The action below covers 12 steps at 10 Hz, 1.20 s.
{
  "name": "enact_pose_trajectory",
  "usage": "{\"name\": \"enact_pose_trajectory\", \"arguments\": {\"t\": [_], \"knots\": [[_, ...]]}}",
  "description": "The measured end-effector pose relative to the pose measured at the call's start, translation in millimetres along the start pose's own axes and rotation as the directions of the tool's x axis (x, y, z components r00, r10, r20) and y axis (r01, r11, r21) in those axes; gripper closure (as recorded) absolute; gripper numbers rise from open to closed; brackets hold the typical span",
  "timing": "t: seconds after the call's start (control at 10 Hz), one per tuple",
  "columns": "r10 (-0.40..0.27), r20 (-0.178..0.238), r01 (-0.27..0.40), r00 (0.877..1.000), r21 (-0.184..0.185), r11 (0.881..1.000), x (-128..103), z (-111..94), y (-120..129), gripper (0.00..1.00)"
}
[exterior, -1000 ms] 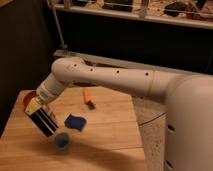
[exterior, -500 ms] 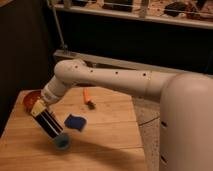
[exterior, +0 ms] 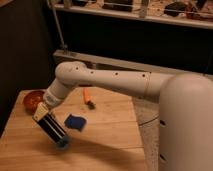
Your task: Place the eraser in the ceramic cup
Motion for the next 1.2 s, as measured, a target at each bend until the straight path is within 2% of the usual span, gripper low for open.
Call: {"name": "enact_pose_trajectory", "arguments": {"t": [0.2, 0.5, 0.9, 1.0, 1.2], "knots": [[0.000, -0.022, -0.001, 1.000, -0.031, 1.000, 8, 4, 3, 1.00], [-0.006, -0.053, 0.000, 0.999, -0.101, 0.995, 20, 12, 11, 1.00], [-0.022, -0.064, 0.009, 0.998, -0.204, 0.979, 24, 17, 20, 1.00], [-0.044, -0.059, 0.028, 0.997, -0.252, 0.967, 23, 16, 26, 1.00], [-0.102, -0.042, 0.077, 0.994, -0.397, 0.915, 24, 11, 41, 1.00]]}}
